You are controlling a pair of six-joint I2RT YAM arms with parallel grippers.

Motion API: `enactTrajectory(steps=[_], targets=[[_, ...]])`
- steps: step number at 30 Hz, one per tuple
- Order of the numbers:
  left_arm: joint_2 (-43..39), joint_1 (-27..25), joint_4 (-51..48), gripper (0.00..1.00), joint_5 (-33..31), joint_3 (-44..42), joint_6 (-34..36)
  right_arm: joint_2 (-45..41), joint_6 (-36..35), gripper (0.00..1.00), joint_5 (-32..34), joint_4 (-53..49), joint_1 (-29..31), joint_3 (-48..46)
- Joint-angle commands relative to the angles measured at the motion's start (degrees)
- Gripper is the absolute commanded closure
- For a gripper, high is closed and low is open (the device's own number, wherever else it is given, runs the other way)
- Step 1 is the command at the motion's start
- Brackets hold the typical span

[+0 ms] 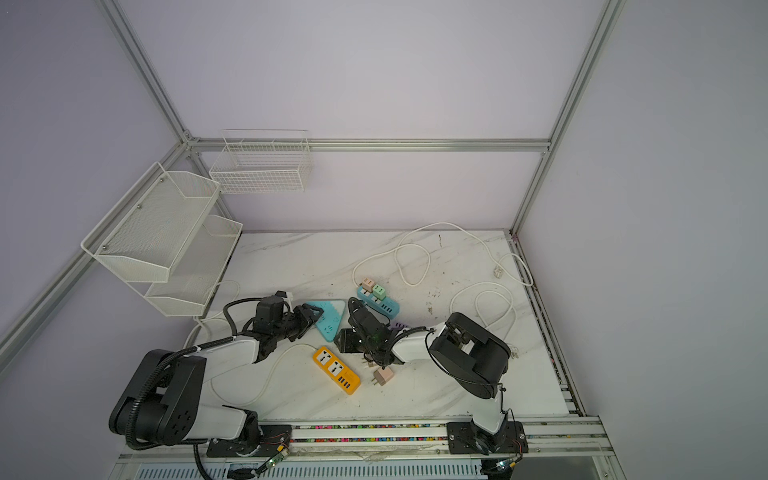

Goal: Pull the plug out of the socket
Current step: 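Set the pink adapter down with the right gripper while the left releases the strip, then move the right gripper to the green adapter on the long teal strip and close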

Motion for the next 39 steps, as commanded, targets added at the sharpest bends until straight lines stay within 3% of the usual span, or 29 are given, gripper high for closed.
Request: enactTrajectory(steps=[1, 9, 16, 27, 33, 39], targets=[[-0.17, 0.61, -3.54, 0.37, -1.08, 5.61, 2.46, -1.17, -1.05, 0.47, 3.07, -4.72, 0.56, 1.4], [-1.58, 0.87, -10.52, 0.3, -4.09, 7.3, 4.27, -6.21, -3.82, 0.34, 7.42, -11.08, 0.55, 1.46], [-5.49, 0.97, -14.9, 0.28, -6.29, 7.74, 5.45, -11.33, -7.39, 0.3, 8.3, -15.35, 0.51, 2.79], [-14.29, 0.33, -16.25, 0.24, -0.82, 5.5, 3.33, -16.55, -18.55, 0.29, 9.3, -23.26, -2.62, 7.47], [-19.57, -2.82, -15.94, 0.24, -2.13, 2.84, 0.16, -17.41, -22.06, 0.3, 6.26, -26.35, -8.37, 9.07], [-21.47, -9.66, -15.76, 0.24, -5.39, 3.14, -1.79, -15.45, -26.29, 0.29, 6.19, -29.55, -11.83, 11.74]])
